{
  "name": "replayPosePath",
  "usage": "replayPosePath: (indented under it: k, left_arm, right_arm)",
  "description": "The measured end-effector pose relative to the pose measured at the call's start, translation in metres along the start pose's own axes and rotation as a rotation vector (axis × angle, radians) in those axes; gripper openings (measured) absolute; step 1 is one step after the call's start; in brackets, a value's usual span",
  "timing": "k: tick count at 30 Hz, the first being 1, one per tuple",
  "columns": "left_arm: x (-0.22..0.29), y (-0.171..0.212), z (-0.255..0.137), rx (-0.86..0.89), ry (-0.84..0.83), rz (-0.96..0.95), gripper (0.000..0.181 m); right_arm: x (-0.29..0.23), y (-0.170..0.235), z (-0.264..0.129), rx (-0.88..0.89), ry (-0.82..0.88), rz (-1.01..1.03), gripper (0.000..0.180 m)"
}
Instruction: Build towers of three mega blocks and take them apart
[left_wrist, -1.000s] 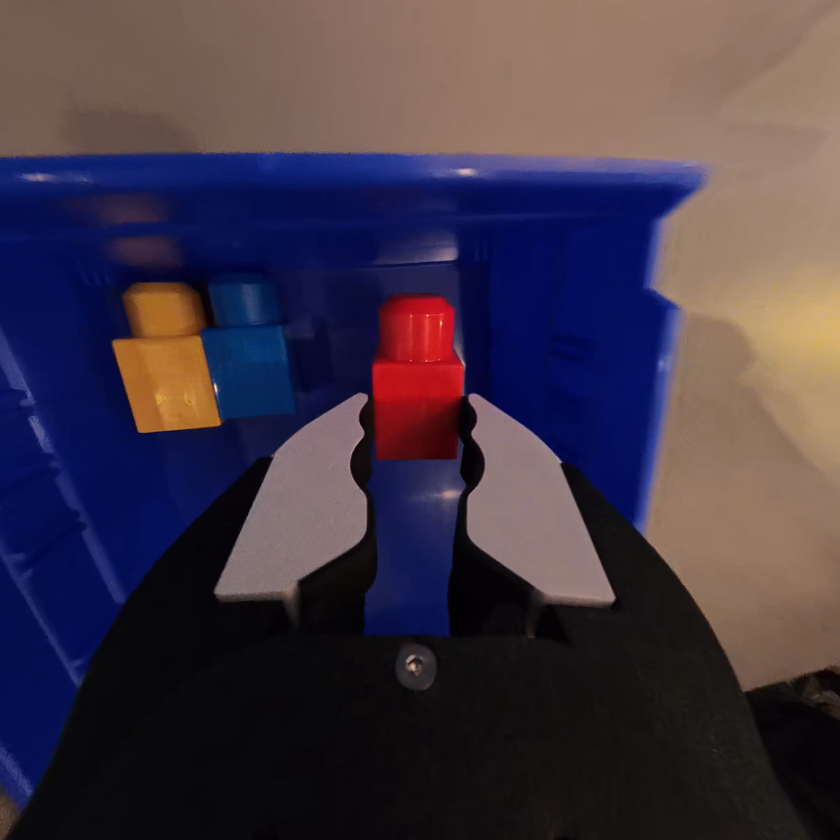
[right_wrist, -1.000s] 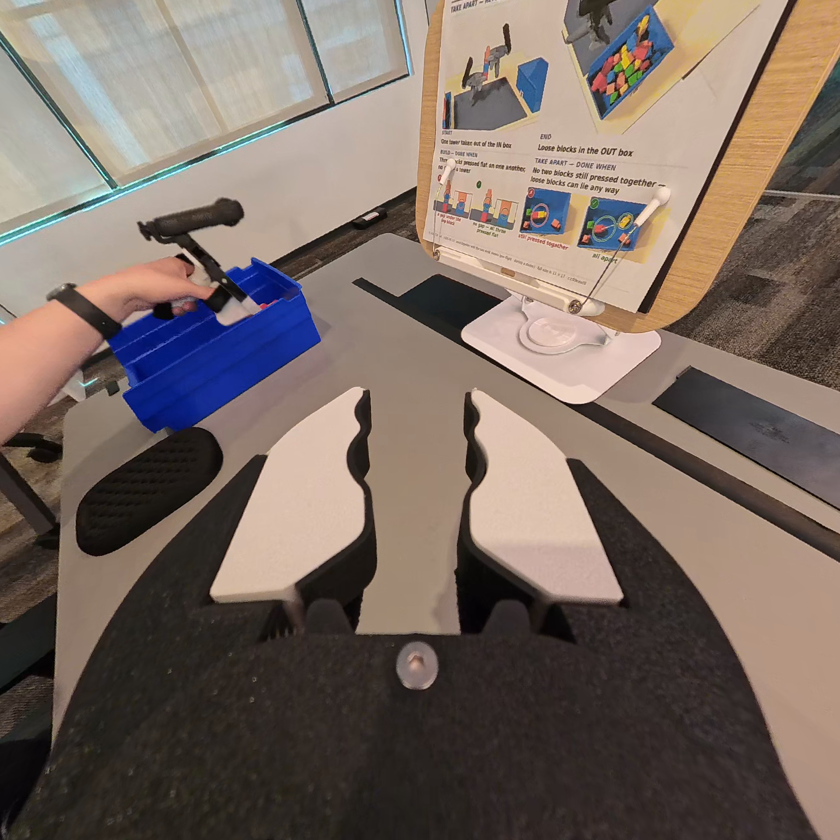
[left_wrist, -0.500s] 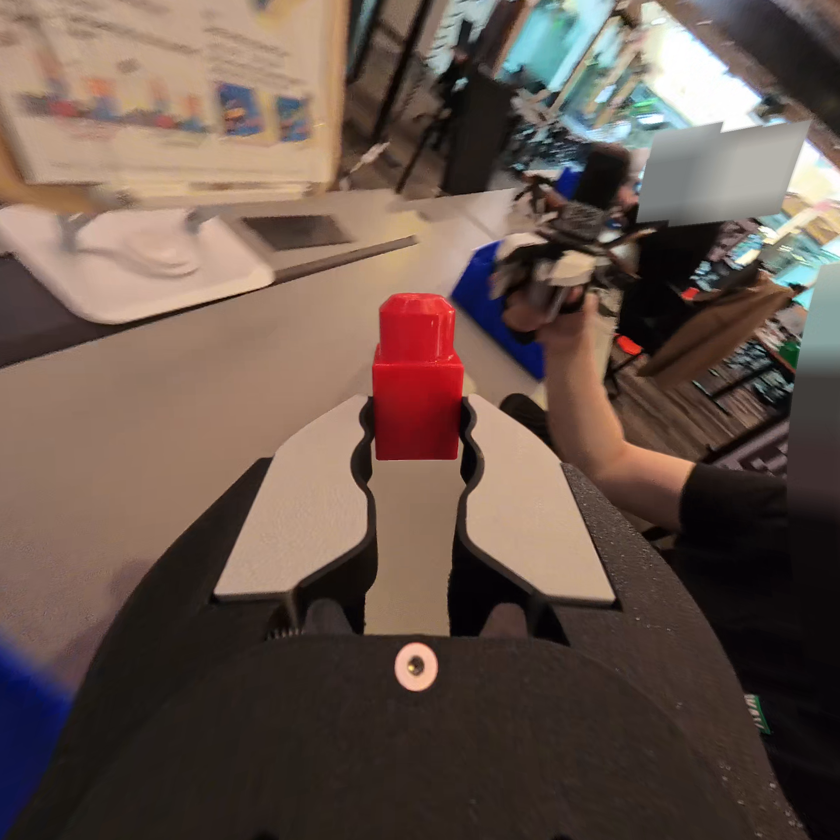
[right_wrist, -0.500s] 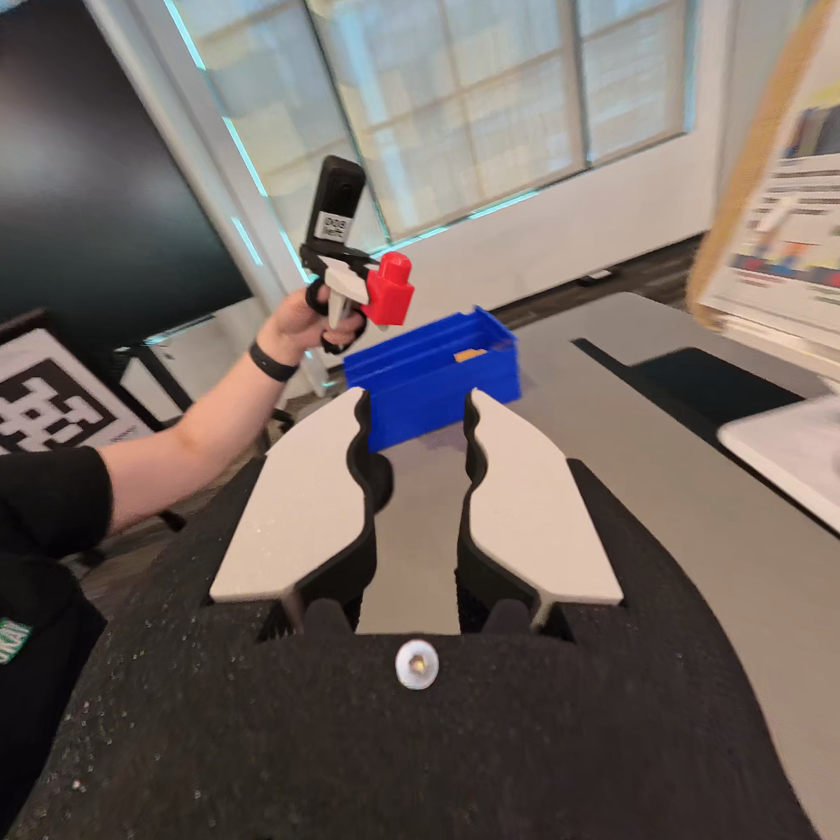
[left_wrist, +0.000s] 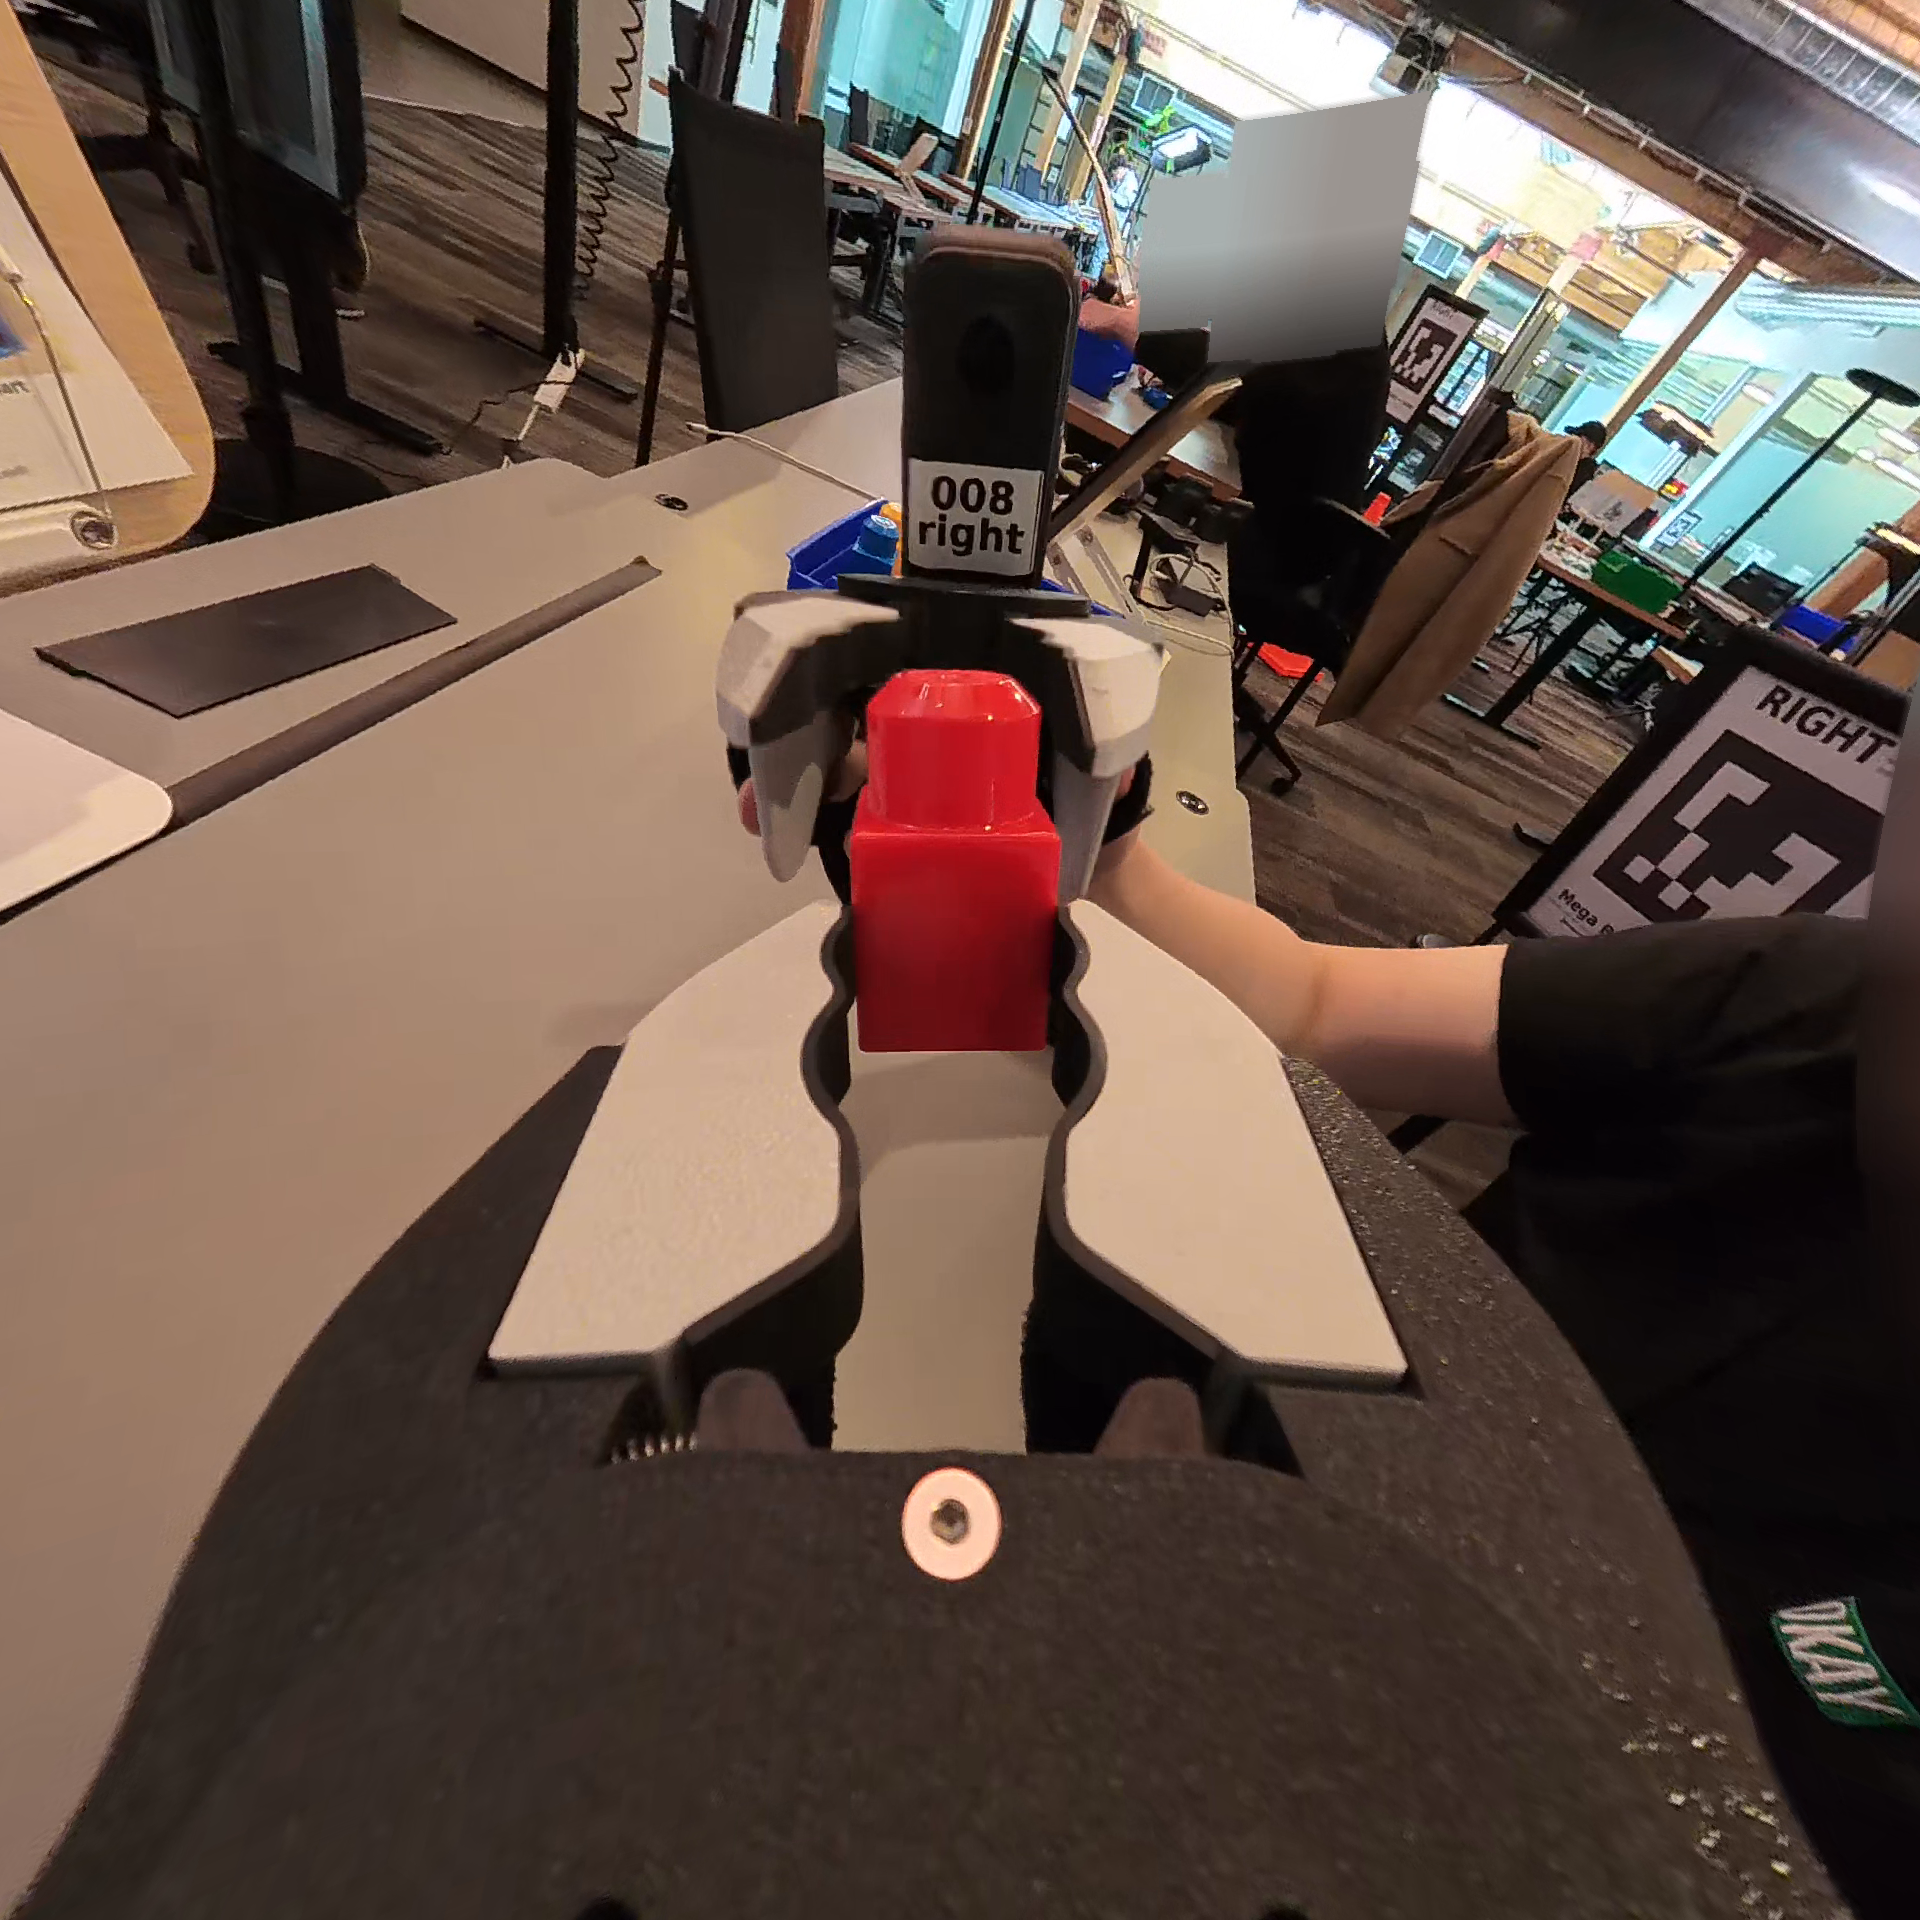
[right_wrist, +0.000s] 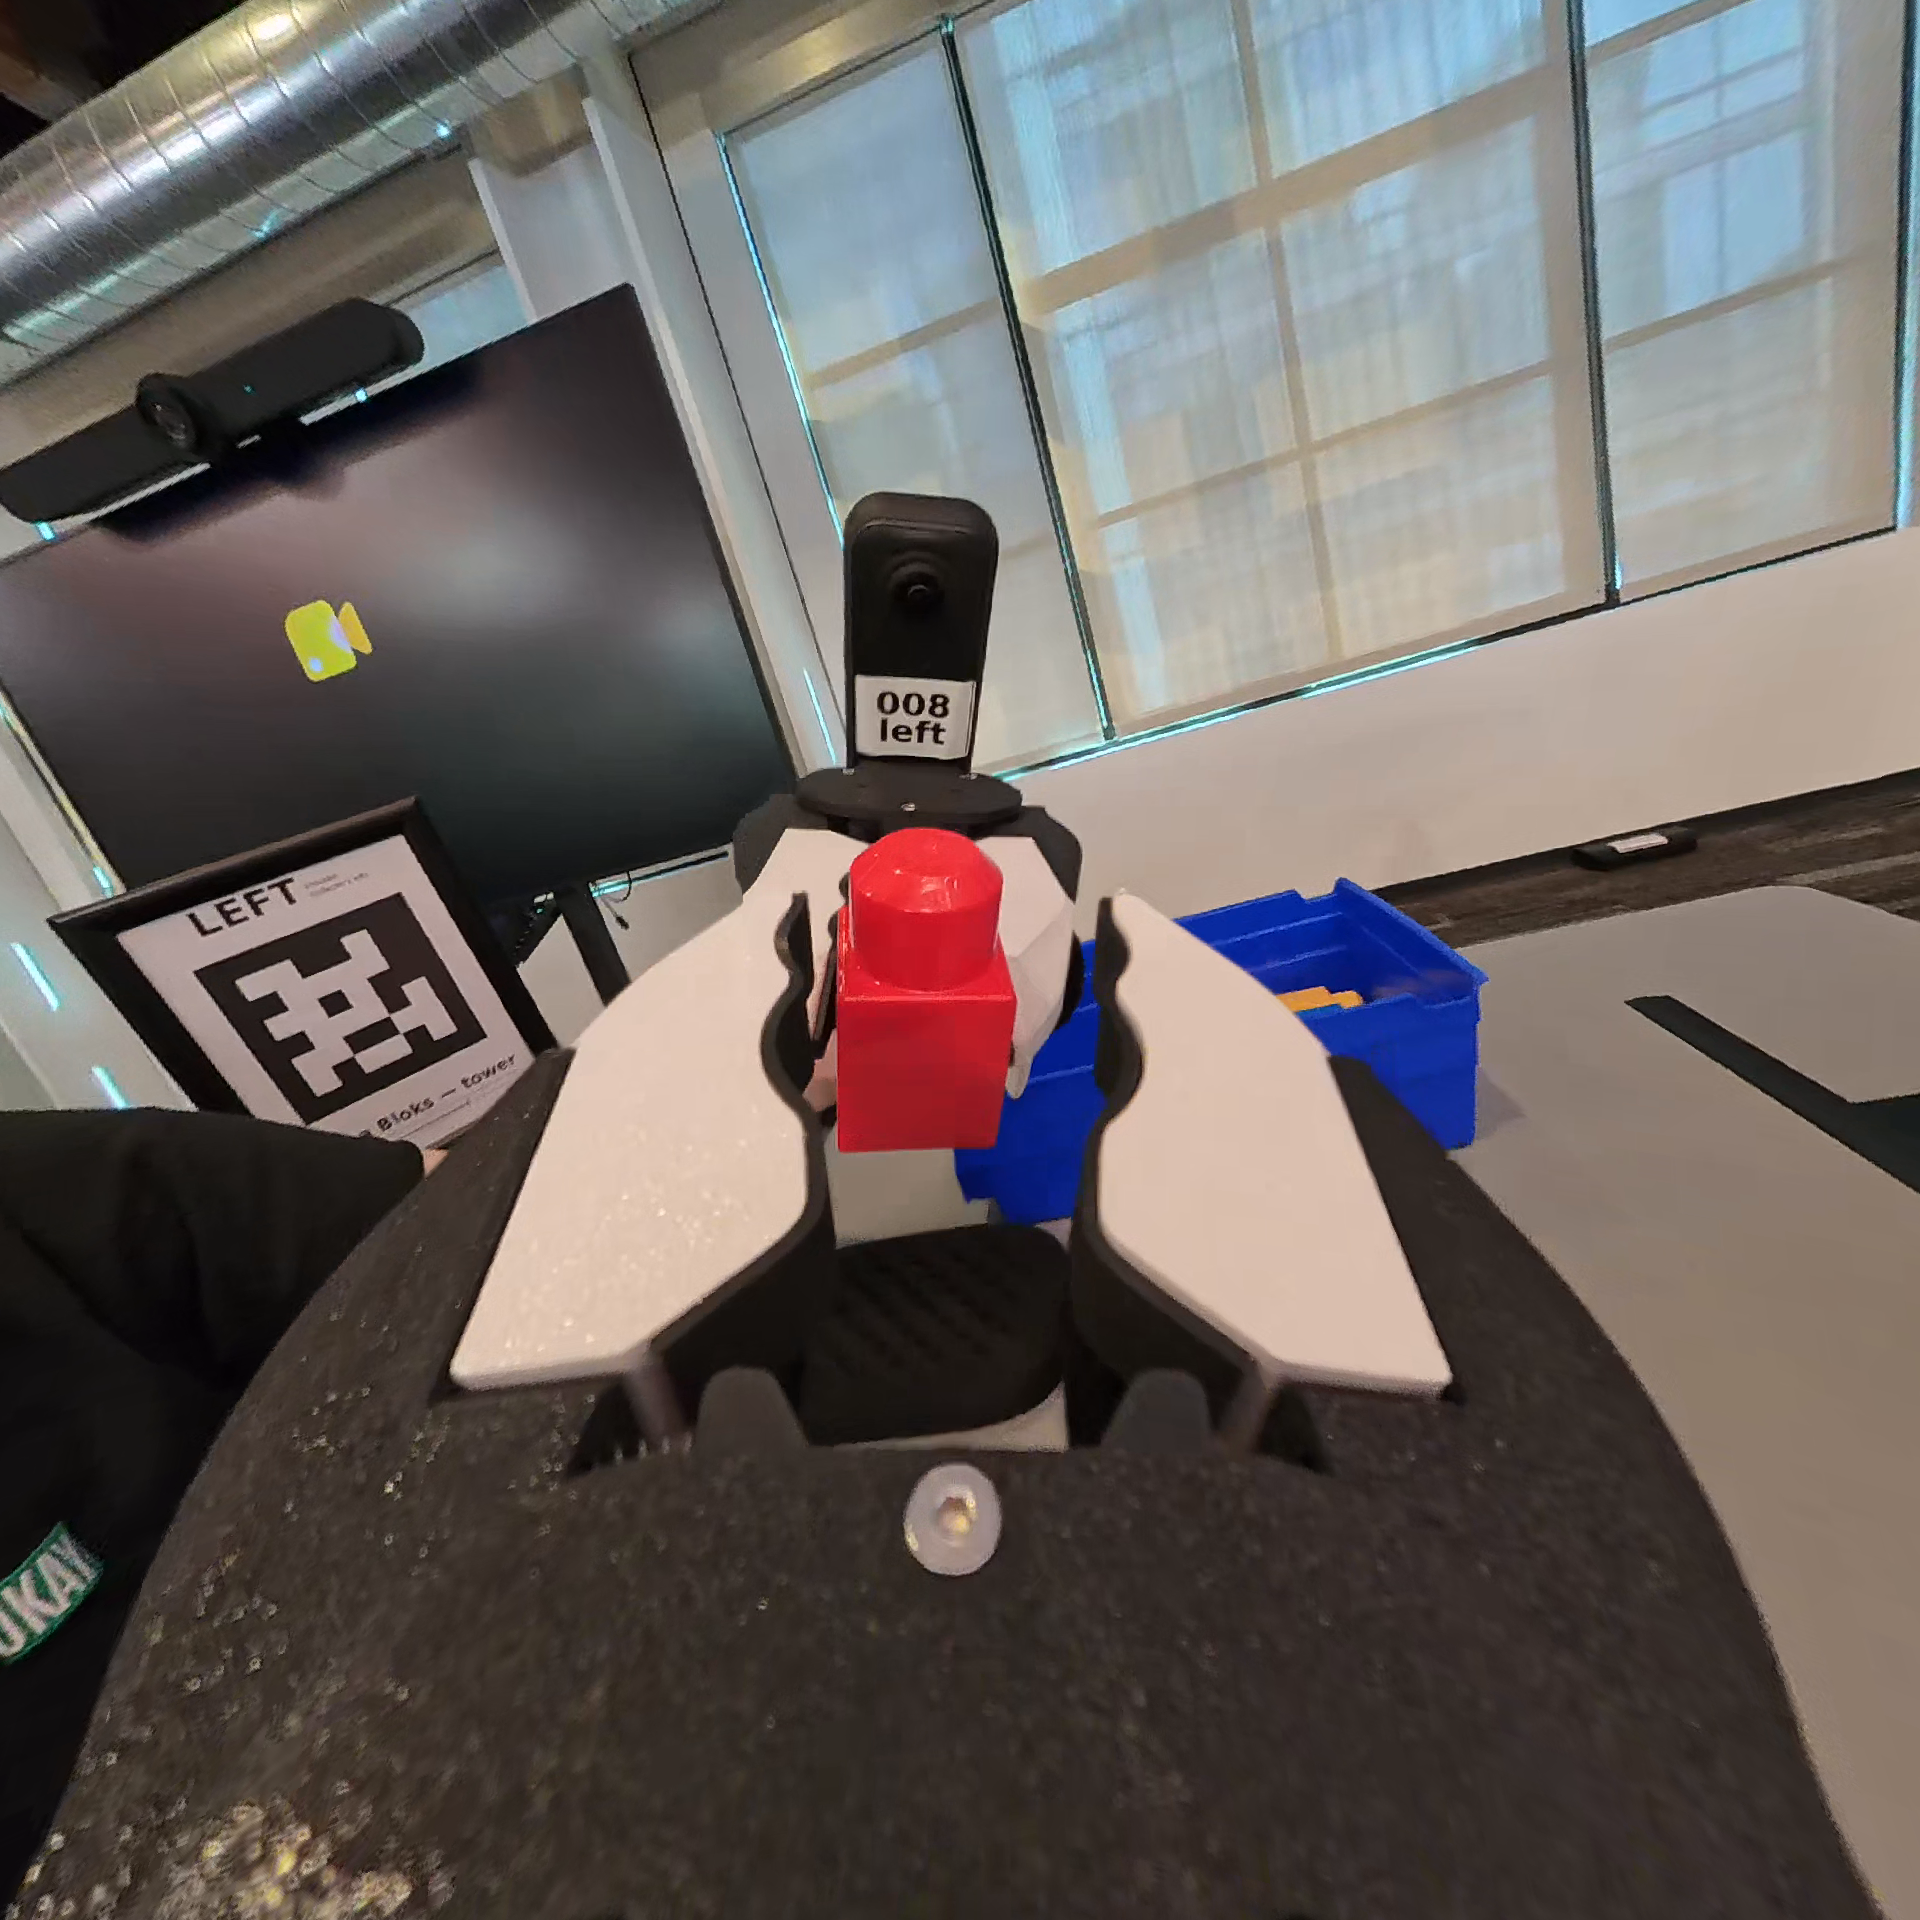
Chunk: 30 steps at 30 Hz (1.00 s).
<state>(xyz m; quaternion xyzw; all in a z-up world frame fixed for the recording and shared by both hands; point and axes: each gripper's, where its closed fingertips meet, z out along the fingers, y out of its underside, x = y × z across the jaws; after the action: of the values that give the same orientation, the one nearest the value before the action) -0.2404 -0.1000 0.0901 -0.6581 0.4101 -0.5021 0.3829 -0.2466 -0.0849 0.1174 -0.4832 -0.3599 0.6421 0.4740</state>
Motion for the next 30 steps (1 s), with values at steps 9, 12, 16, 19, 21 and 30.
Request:
replayPosePath:
  k: [9,12,16,19,21,30]
  left_arm:
    - [-0.001,0.013,0.003,-0.033,0.009,-0.016,0.035]
    - [-0.003,0.024,0.005,-0.083,0.0,-0.035,0.042]
    - [-0.007,0.037,0.008,-0.128,-0.023,-0.022,0.042]
    - [-0.008,0.039,0.011,-0.136,-0.035,0.008,0.037]
    - [-0.006,0.037,0.012,-0.123,-0.031,0.018,0.036]
    - [-0.001,0.023,0.008,-0.031,-0.038,0.042,0.036]
  right_arm:
    - [-0.007,0.017,0.004,-0.09,-0.076,0.039,0.028]
    - [-0.004,0.021,0.005,-0.112,-0.046,-0.006,0.028]
    - [-0.004,0.024,0.005,-0.145,-0.032,-0.041,0.028]
    - [-0.005,0.026,0.006,-0.157,-0.032,-0.049,0.028]
    - [-0.006,0.023,0.006,-0.143,-0.043,-0.052,0.028]
    - [-0.008,0.036,0.012,-0.203,-0.043,-0.08,0.043]
